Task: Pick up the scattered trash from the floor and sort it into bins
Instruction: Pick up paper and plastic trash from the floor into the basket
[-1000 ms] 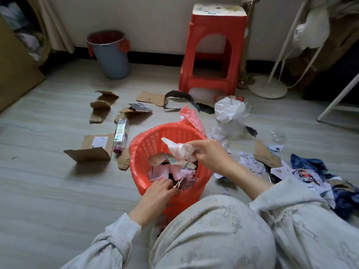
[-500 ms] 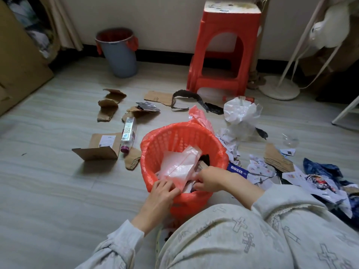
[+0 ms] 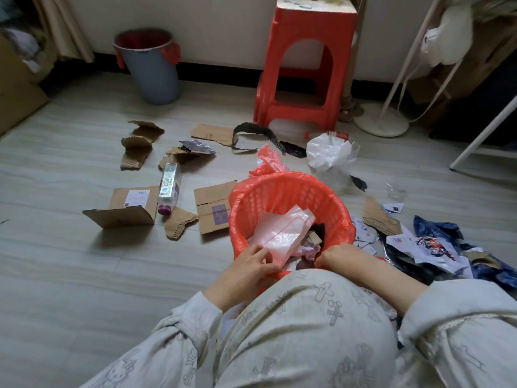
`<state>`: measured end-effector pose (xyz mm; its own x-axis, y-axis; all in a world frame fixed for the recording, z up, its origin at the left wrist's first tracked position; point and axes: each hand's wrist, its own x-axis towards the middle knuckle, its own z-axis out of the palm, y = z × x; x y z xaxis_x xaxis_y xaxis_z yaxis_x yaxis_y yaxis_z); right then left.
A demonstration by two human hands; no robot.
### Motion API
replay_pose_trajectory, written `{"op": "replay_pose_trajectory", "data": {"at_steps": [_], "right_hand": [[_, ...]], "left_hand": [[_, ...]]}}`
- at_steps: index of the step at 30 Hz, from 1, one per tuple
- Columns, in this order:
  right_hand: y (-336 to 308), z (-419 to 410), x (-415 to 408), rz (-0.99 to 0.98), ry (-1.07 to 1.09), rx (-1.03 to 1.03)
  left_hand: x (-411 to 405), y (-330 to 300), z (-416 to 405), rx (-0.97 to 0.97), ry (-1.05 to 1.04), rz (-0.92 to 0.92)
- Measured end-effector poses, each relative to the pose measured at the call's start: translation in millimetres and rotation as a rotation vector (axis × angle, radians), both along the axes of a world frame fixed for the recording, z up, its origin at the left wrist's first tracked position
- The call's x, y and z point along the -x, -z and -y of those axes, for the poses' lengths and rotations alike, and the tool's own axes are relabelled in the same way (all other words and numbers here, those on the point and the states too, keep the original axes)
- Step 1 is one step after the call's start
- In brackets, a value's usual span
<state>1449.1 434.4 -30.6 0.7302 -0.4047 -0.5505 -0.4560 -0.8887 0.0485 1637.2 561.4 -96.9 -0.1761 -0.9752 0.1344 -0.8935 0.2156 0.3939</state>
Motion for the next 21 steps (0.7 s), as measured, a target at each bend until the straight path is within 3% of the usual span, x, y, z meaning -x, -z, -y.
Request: {"op": "replay_pose_trajectory", "data": {"at_steps": [9, 15, 21], "right_hand": [[5.0, 10.2, -47.0, 0.197, 0.106, 0.188], [29.9, 26.1, -87.3, 0.59, 0.06, 0.073], [31.0, 26.1, -100.5, 0.44, 0.099, -0.001]], "left_hand": [[-43.5, -2.9, 41.4, 0.006, -0.163, 0.027], [-88.8, 1.9, 36.8, 0.023, -0.344, 0.054], [-113.7, -4.2, 36.5, -0.079, -0.489, 0.12]]}}
